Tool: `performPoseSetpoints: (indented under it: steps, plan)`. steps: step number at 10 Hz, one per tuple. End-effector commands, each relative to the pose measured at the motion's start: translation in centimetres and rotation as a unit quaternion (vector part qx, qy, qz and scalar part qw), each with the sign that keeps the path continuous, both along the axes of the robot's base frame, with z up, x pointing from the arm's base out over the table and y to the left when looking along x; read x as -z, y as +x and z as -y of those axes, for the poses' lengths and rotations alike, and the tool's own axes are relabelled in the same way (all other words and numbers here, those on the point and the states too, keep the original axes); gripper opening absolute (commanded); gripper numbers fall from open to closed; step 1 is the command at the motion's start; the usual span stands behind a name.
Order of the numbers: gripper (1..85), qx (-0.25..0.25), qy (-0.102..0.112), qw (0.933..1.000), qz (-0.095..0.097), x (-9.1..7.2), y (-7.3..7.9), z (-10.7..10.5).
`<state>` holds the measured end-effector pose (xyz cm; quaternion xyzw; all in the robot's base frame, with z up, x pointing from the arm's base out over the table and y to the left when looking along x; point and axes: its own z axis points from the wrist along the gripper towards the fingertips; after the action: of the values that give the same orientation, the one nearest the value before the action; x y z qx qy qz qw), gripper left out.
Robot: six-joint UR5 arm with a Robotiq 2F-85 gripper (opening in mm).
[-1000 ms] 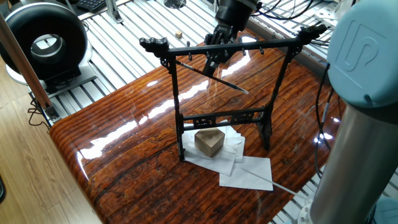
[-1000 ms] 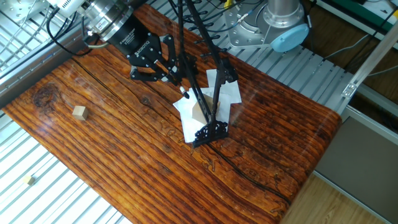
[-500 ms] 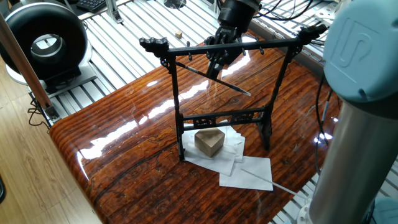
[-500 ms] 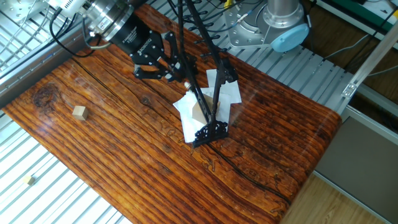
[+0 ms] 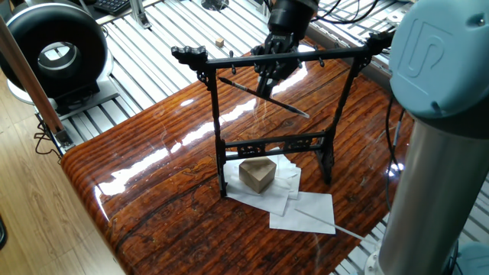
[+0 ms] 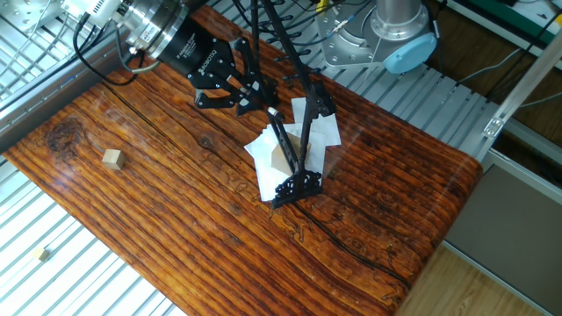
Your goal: Place the brush on the pen rack
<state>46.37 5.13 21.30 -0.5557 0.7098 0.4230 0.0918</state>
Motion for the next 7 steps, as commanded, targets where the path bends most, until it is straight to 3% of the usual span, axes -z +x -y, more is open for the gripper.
performPoseSetpoints:
  steps: [1, 7]
  plan:
    - [1.0, -0.008, 0.009, 0.9999, 0.001, -0.16, 0.14, 0.01]
    - [1.0, -0.013, 0.004, 0.9999, 0.0, 0.36, 0.57, 0.25]
